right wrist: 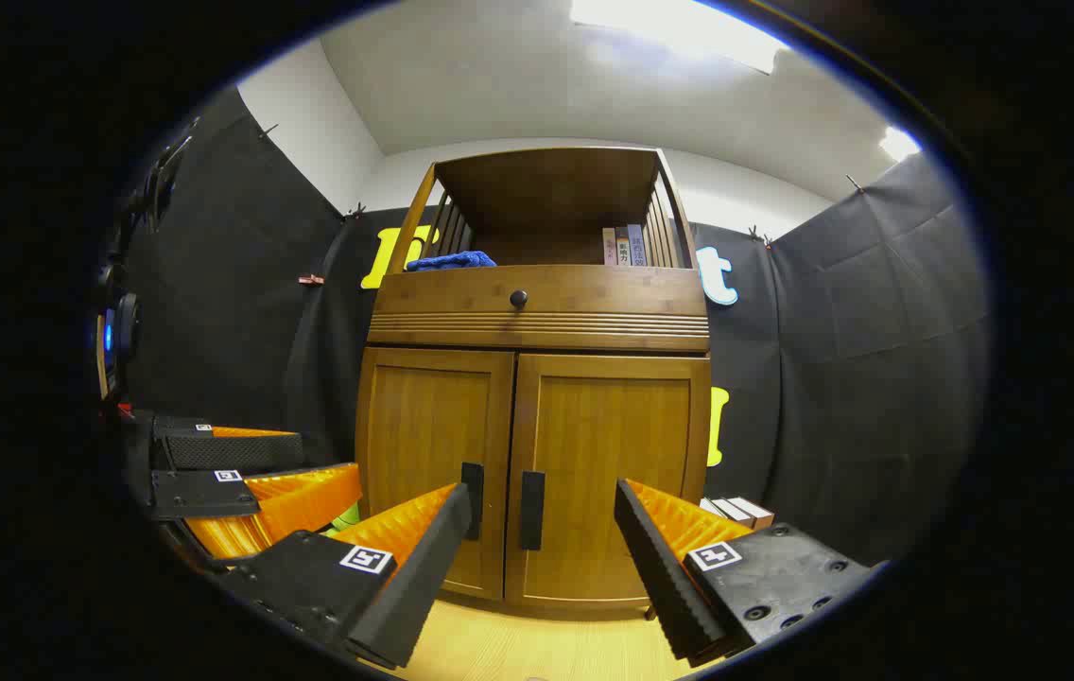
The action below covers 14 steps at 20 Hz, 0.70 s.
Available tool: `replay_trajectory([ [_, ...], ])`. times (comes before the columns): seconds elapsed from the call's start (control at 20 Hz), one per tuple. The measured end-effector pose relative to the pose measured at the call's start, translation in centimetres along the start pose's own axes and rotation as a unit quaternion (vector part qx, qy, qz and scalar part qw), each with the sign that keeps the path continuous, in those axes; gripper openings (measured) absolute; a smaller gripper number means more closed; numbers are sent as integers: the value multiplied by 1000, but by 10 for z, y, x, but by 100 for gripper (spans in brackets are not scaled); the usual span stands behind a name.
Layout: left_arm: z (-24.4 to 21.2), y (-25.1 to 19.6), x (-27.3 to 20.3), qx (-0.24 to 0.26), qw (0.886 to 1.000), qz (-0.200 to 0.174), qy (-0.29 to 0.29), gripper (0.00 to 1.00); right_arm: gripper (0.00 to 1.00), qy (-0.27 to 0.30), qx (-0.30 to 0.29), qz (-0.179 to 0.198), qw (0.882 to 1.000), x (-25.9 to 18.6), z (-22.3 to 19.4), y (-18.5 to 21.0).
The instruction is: Open the right door of the double-door shoe cabinet with the right hand, and open the left door with the left hand.
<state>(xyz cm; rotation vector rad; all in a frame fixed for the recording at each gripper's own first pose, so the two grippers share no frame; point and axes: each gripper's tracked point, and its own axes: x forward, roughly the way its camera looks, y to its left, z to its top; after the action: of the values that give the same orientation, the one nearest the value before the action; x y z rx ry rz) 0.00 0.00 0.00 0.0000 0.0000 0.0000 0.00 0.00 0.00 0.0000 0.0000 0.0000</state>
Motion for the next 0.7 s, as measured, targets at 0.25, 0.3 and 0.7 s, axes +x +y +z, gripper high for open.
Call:
replay_trajectory([
  [0.25, 1, 4, 0, -4, 1000, 3, -3, 95, 97, 6, -4, 1, 1000, 2, -4, 1],
  [0.3, 0, 4, 0, -4, 1000, 3, -3, 95, 97, 6, -2, 2, 1000, 1, -4, 3],
  [0.7, -4, 8, 4, -3, 1000, 5, -3, 95, 97, 2, -4, 11, 1000, 1, -5, 7],
])
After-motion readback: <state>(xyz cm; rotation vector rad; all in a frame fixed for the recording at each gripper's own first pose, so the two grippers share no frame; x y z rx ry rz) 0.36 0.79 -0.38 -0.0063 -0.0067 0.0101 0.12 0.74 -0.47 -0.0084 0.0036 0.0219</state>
